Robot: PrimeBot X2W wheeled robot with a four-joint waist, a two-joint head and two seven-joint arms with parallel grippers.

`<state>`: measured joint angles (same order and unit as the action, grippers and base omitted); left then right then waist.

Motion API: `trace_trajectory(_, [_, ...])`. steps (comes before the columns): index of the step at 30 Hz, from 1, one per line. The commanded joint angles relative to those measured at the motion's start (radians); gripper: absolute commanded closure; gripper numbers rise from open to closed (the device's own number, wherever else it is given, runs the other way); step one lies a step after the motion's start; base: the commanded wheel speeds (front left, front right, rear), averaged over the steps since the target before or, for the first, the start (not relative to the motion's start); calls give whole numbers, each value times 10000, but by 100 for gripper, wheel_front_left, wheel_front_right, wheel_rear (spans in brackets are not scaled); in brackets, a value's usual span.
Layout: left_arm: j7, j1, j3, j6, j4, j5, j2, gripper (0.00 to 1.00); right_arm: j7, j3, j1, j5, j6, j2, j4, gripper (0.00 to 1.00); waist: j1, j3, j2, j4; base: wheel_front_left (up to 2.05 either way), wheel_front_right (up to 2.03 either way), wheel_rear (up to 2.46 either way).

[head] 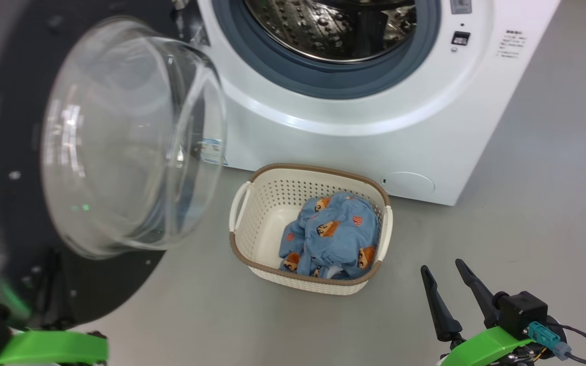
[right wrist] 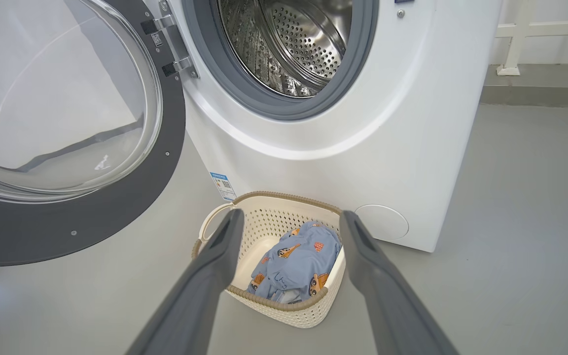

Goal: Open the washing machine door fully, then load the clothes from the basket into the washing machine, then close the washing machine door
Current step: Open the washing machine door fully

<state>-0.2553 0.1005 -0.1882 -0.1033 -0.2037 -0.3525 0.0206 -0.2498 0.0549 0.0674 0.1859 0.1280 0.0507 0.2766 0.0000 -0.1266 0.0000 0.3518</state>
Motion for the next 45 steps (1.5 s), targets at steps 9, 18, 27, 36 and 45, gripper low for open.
trace_trajectory(9, [-65,1463,-2611,-120,-960,225,366,100,-120,245,314,-122,27,-5,-197,0,0,-323,0,-467,0,0,0])
trace_trajectory(18, [-65,2772,-4047,-237,-2022,441,1002,100,-120,259,463,-266,27,-5,-250,0,0,-678,0,-569,0,0,0])
trace_trajectory(27, [-65,3900,-4832,-269,-3110,596,1871,100,-120,355,682,-435,27,-5,-168,0,0,-1014,0,-740,0,0,0])
trace_trajectory(36, [-65,4148,-4719,-272,-3473,581,2231,100,-120,317,761,-441,27,-5,-152,0,0,-1094,0,-851,0,0,0])
trace_trajectory(45, [-65,3520,-4301,-273,-2082,410,1679,100,-120,326,746,-290,27,-5,-189,0,0,-986,0,-839,0,0,0])
